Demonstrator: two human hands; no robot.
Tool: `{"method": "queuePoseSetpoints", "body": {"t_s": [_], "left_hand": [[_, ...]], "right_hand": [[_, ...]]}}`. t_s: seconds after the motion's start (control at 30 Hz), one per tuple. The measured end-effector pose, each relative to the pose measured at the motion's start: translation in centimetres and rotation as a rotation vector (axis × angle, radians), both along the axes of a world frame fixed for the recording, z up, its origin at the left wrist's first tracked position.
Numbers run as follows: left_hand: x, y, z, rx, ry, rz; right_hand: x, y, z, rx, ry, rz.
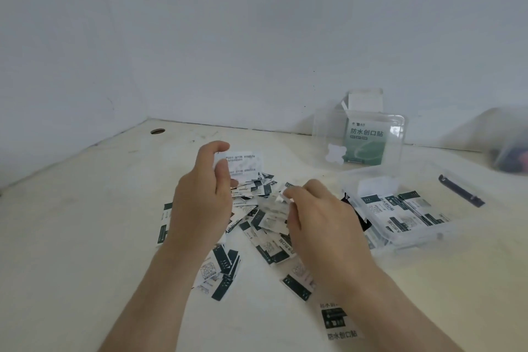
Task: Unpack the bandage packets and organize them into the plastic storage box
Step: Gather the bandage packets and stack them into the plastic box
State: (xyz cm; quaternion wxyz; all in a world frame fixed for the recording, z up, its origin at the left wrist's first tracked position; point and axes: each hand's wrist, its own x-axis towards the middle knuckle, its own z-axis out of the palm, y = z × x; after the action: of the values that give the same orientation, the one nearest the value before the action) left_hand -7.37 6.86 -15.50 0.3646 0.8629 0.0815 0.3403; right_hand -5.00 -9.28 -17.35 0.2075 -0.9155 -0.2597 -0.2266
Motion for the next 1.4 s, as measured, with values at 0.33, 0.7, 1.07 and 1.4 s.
{"method": "queuePoseSetpoints", "body": {"t_s": [0.33,0.7,1.07,1.4], "left_hand": [[0.2,-1.3,0.8,-0.95,0.183,-0.288],[-0.5,-1.4,0.5,-0.572,0.277,-0.558],[0.0,-1.5,0.5,-0.613,0.256,-0.475],[-0.1,-1.9,0.5,-0.467,0.159,-0.291]], "right_hand": [[-0.8,-0.2,1.9,0.974,0.521,0.176],[-0.4,-0.1,0.7,0.722,0.263,0.091],[-0.8,-0.4,0.4,0.207,0.165,0.282],[-0.9,0.3,0.1,0.263,0.395,0.312]]}}
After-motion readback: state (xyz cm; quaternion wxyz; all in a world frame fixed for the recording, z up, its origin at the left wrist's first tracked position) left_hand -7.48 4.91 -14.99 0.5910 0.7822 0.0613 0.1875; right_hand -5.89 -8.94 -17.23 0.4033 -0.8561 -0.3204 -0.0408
